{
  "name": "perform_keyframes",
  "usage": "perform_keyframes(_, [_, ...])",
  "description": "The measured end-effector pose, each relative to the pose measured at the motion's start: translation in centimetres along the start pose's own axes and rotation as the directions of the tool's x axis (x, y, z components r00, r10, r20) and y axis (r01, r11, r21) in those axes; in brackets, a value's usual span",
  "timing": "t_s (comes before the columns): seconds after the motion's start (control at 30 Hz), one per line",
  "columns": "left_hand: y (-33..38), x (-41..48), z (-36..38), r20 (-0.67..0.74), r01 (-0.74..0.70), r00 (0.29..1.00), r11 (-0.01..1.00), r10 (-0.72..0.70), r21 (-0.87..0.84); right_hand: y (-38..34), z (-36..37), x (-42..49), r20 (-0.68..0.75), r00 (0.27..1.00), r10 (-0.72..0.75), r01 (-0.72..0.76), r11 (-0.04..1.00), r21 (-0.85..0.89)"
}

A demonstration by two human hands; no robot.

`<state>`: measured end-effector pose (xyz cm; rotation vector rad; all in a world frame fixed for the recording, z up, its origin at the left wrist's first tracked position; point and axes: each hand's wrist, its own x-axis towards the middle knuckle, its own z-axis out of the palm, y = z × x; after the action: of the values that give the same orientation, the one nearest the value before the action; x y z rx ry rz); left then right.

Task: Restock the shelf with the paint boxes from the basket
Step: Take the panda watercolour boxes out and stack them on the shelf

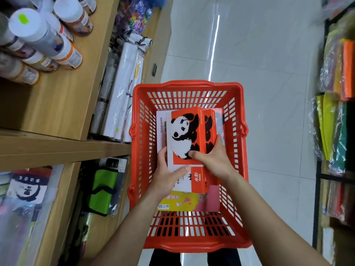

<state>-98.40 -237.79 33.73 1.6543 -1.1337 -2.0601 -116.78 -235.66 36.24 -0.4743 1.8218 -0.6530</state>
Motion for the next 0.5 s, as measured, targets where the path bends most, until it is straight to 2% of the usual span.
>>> perform_keyframes(0.13, [0.5,0.6,0.1,-0.054,0.057,0.997,0.997,-0.060,-0.061,0.6,-0.8,-0.1,0.042,0.997,-0.065,0.058,0.987,0.152])
perform_keyframes(0.3, [1.0,0.2,0.4,-0.055,-0.016,0.998,0.993,0.009,-0.121,1.1,-1.3,-0.8,0.097,0.988,-0.123,0.083,0.937,0.338])
perform_keyframes(0.43, [1.8,-0.3,0.2,0.050,0.021,0.999,0.974,-0.010,-0.227,0.9,-1.1,-1.7,0.116,0.980,-0.165,0.119,0.937,0.328])
perform_keyframes(0.5, [2.3,-0.6,-0.2,0.063,0.052,0.997,0.971,-0.038,-0.232,0.8,-0.8,-1.7,0.119,0.985,-0.127,0.076,0.929,0.362])
